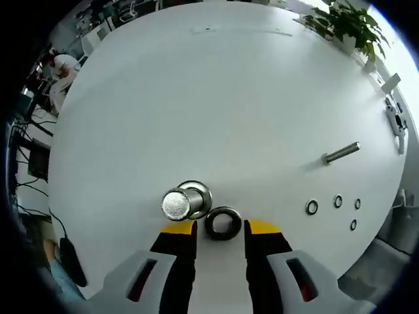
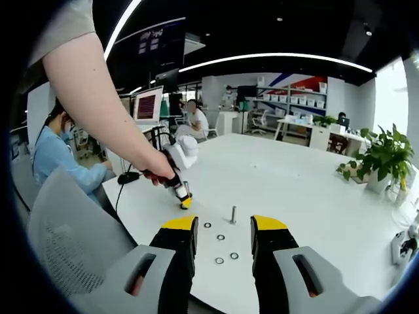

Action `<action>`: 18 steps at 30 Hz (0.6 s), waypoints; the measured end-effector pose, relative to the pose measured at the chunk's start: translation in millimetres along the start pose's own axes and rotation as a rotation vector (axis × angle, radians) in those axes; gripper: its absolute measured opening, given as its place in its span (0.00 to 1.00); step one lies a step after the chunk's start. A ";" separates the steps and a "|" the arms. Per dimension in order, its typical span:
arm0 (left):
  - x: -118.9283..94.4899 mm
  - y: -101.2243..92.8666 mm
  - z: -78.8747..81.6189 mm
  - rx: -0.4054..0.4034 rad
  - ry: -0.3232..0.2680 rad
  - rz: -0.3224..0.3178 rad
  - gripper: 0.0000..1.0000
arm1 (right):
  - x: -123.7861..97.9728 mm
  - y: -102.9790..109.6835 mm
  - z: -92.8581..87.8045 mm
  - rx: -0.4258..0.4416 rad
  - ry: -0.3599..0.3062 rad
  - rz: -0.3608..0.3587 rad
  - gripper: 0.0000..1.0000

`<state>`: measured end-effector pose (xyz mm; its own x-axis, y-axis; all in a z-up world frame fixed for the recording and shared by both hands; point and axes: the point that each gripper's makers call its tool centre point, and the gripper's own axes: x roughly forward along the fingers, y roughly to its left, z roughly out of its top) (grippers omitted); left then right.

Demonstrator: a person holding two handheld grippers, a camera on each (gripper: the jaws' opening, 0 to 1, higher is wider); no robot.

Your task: Place the washer onto the threaded stud by aligning its center hole with the stud, sliding it down to the base, and recovering from edge contact or off-axis alignment until the washer reaches the visible bottom stop.

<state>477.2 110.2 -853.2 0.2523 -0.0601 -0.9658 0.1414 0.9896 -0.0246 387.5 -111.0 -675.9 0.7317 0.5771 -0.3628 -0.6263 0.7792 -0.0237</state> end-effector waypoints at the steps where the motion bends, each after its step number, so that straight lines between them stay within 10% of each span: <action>1: -1.1 0.1 -1.2 0.009 0.005 0.007 0.27 | 0.1 0.1 0.0 -0.001 0.000 0.001 0.34; 18: -0.3 -0.5 -2.7 0.015 0.010 0.032 0.26 | -0.6 -1.2 0.1 -0.001 0.000 -0.007 0.34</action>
<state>474.4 110.2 -853.6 0.2471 -0.0273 -0.9686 0.1478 0.9890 0.0098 387.9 -112.3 -675.6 0.7361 0.5714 -0.3629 -0.6214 0.7830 -0.0275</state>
